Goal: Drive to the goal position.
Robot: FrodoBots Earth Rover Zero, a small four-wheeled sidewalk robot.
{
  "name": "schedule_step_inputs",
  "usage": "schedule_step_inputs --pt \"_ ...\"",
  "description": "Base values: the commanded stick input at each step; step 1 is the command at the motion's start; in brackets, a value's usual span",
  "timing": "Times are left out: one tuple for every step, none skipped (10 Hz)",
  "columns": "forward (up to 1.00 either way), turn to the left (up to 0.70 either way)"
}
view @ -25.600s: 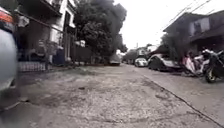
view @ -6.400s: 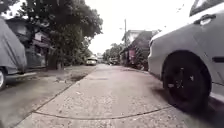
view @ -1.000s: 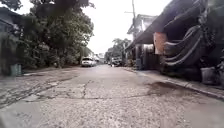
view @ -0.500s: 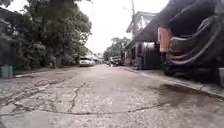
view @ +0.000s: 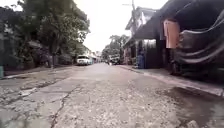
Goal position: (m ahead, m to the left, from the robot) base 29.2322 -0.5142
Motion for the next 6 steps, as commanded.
schedule_step_inputs --pt "1.0 0.05" --pt "1.0 0.0" --pt "1.0 0.0" --pt "1.0 0.0" --pt "1.0 0.0" --pt "1.0 0.0"
